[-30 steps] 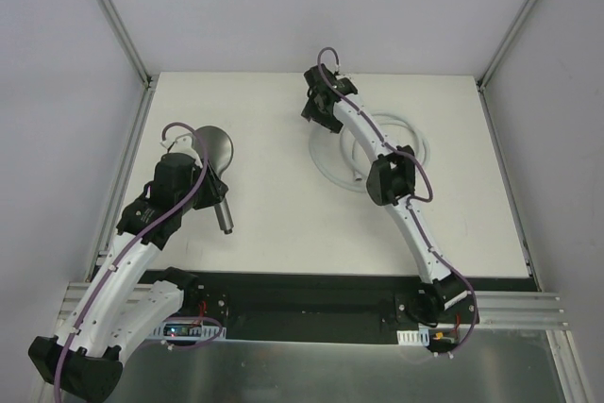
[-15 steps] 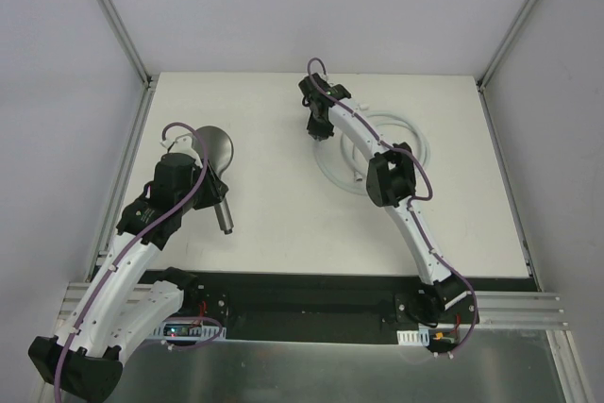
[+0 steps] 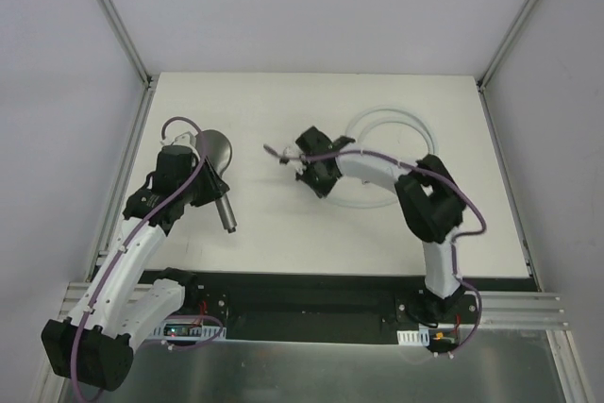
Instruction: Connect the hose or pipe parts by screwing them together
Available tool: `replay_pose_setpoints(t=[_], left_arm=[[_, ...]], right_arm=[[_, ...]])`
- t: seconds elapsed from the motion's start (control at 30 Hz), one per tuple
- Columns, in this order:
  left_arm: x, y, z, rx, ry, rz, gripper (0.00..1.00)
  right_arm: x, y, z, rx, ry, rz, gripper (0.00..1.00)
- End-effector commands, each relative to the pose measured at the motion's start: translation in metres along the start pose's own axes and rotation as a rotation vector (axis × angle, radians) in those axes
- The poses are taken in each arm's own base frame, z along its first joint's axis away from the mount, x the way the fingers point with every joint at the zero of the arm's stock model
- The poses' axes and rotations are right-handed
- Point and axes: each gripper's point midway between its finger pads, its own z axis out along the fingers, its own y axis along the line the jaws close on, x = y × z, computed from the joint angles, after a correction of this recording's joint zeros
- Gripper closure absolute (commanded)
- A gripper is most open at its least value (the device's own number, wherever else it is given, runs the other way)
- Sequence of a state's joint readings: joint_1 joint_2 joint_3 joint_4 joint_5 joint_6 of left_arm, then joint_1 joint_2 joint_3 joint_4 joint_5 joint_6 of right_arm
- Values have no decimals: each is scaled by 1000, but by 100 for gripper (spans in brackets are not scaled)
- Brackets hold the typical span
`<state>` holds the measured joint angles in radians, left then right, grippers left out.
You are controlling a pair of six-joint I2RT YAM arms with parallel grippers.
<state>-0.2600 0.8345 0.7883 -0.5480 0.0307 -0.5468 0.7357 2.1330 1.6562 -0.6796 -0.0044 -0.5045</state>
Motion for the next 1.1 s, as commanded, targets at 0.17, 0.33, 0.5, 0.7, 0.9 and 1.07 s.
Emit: replay_pose_setpoints(t=[0.17,0.33,0.5,0.7,0.9,1.07], left_arm=[[-33,-3,12,54,-24,-206,100],[-38,0,28,45,-14,-246,100],[-44,6,39,16,-4,-255,100],[-46,8,52,5,17,-270,100],[-45,14,47,-13,-17,-258,100],[-48,12,39,3,-48,-253,100]], right_arm=[[38,94,-35,-247,-573,-643,99],[71,100,-24,-249,-509,-690,97],[81,112,-31,-312,-487,-678,84],[84,125,-34,-342,-432,-683,62],[43,127,-65,-298,-634,-585,42],[-8,108,-89,-191,-817,-271,33]])
